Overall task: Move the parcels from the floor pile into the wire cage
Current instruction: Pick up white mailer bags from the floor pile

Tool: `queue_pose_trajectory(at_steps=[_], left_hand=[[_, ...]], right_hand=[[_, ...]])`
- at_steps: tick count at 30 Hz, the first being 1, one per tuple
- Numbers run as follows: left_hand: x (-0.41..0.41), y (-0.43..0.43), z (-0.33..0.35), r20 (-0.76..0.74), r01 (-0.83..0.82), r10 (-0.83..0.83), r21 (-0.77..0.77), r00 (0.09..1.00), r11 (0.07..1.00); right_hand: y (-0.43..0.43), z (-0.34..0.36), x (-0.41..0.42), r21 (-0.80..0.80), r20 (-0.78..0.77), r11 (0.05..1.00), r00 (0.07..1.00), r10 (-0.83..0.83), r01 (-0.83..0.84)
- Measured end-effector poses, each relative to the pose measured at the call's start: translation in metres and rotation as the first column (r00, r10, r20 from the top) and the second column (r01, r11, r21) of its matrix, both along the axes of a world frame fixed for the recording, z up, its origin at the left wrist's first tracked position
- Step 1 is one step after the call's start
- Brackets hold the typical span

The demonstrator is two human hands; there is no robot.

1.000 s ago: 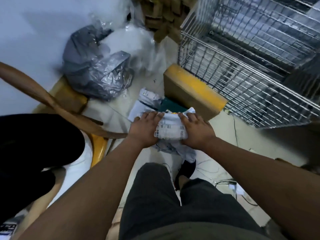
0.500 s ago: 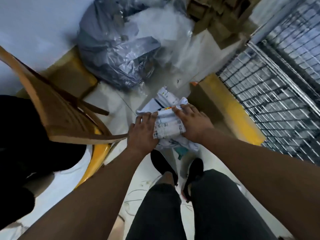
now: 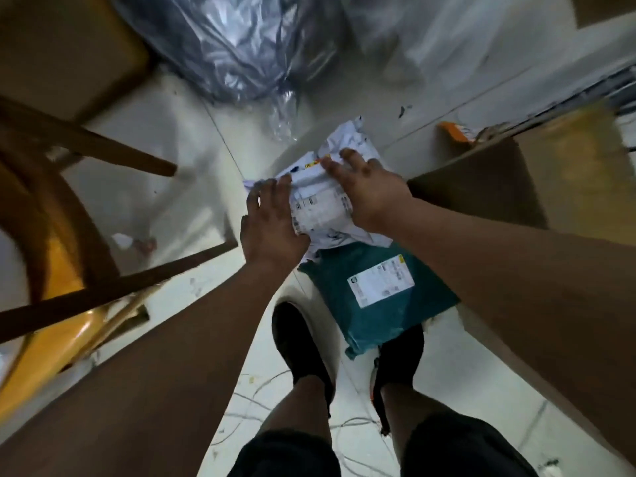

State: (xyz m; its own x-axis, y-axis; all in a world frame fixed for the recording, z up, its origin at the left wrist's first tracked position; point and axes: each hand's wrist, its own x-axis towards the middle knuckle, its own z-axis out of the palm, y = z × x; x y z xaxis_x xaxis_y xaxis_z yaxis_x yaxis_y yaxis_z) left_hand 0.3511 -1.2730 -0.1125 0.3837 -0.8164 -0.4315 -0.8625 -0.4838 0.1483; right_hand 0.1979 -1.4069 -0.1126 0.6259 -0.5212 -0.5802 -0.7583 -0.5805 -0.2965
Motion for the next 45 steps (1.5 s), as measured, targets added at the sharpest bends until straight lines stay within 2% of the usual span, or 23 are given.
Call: queue_pose_trajectory(at_steps=[5,8,12,15,18,23,26,28,31,33,40,45], left_hand=[[0.012,0.006,-0.091,0.007,-0.049,0.049,0.008,0.999,0.999],[0.016,0.016,-0.128,-0.085,-0.086,0.086,0.003,0.993,0.996],[0.013,0.024,-0.147,-0.304,-0.219,0.211,0.01,0.929,0.976],[0.006,0.03,-0.131,-0.315,-0.273,0.264,0.014,0.912,0.962],[0.0,0.029,-0.089,-0.279,-0.235,0.233,0.028,0.932,0.972],[-0.008,-0.001,0.019,-0.295,-0.066,0.074,0.038,0.953,0.997],[-0.013,-0.032,0.092,-0.408,-0.035,0.068,0.088,0.911,0.996],[-0.016,-0.051,0.143,-0.427,0.052,0.006,0.124,0.904,0.991],[-0.025,-0.073,0.216,-0.34,0.23,-0.174,0.131,0.924,0.964],[-0.032,-0.081,0.258,-0.277,0.339,-0.293,0.138,0.915,0.931],[-0.073,-0.071,0.372,-0.193,0.618,-0.597,0.073,0.779,0.783],[-0.112,-0.056,0.472,-0.226,0.77,-0.757,-0.042,0.613,0.637]], right_hand=[[0.001,-0.093,0.016,0.051,0.041,0.998,0.999,0.034,-0.036],[0.005,-0.127,0.018,0.092,0.018,0.993,0.997,0.077,-0.079],[0.01,-0.139,0.013,0.082,-0.029,0.993,0.996,0.09,-0.087],[0.02,-0.121,0.01,0.065,-0.03,0.997,0.999,0.035,-0.033],[0.034,-0.084,0.006,0.046,-0.013,0.998,0.999,-0.041,0.042],[0.039,0.021,0.003,0.045,0.074,0.955,0.953,-0.295,0.292],[0.03,0.097,-0.001,0.041,0.075,0.955,0.952,-0.297,0.295],[0.021,0.149,-0.007,0.033,0.07,0.959,0.957,-0.282,0.281],[0.01,0.222,-0.022,-0.014,0.068,0.965,0.964,-0.259,0.26],[0.008,0.263,-0.036,-0.01,0.084,0.951,0.948,-0.306,0.308],[0.062,0.386,-0.105,0.024,0.118,0.777,0.77,-0.627,0.629],[0.138,0.477,-0.163,-0.024,0.103,0.535,0.535,-0.839,0.844]])
